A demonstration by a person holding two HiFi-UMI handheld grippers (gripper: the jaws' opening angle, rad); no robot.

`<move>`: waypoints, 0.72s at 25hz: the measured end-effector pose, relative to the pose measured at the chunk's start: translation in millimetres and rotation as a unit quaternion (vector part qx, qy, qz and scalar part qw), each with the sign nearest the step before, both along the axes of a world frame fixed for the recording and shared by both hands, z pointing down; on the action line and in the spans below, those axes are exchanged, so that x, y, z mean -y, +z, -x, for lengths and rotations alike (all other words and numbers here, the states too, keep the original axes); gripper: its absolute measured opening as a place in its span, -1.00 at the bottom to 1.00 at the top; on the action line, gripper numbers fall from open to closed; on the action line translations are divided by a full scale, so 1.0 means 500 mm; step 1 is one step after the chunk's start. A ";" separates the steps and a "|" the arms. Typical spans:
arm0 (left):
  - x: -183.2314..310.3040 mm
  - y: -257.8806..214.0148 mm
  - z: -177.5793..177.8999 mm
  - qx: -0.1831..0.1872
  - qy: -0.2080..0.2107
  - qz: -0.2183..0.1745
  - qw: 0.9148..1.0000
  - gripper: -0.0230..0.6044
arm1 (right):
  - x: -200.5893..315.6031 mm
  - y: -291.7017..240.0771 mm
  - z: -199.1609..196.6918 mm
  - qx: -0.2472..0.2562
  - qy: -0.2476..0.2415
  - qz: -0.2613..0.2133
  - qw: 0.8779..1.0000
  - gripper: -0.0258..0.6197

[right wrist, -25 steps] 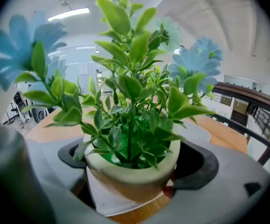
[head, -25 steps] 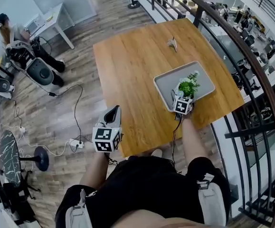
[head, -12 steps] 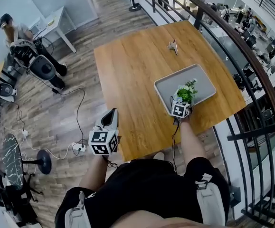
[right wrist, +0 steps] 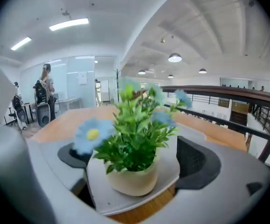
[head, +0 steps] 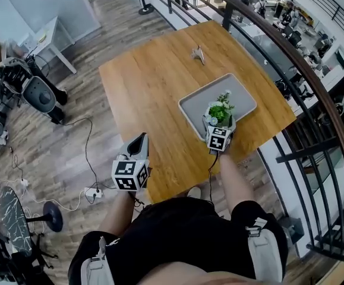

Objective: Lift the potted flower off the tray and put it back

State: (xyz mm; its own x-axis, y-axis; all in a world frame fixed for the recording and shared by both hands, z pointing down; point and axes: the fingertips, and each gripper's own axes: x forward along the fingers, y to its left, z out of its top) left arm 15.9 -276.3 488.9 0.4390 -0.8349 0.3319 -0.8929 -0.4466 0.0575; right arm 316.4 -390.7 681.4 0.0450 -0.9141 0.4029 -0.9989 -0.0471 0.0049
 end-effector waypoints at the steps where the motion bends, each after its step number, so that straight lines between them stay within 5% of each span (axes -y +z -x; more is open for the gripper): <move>1: 0.004 0.004 -0.005 -0.003 0.008 0.001 1.000 -0.89 | -0.007 -0.025 0.006 0.002 0.001 -0.019 1.000 0.77; 6: 0.009 0.005 -0.039 -0.019 0.046 -0.001 0.999 -0.89 | -0.063 -0.192 0.042 -0.021 -0.022 -0.086 0.996 0.74; 9: 0.015 -0.001 -0.057 -0.031 0.068 -0.005 0.997 -0.89 | -0.106 -0.314 0.051 -0.031 -0.015 -0.149 0.988 0.56; 13: 0.007 -0.007 -0.066 -0.043 0.089 -0.009 0.995 -0.89 | -0.187 -0.427 0.058 -0.016 0.011 -0.202 0.979 -0.02; 16: 0.003 -0.009 -0.076 -0.040 0.107 -0.018 0.993 -0.89 | -0.246 -0.461 0.049 -0.032 0.056 -0.207 0.976 -0.93; 18: -0.003 -0.007 -0.087 -0.035 0.119 -0.021 0.992 -0.89 | -0.276 -0.468 0.050 -0.030 0.066 -0.208 0.975 -0.93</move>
State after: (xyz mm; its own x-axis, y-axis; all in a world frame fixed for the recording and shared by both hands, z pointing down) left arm 59.2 -274.9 485.5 0.6463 -0.7173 0.2605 -0.7562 -0.6477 0.0927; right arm 291.3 -253.0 447.2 0.1854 -0.9826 -0.0097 -0.9825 -0.1856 0.0166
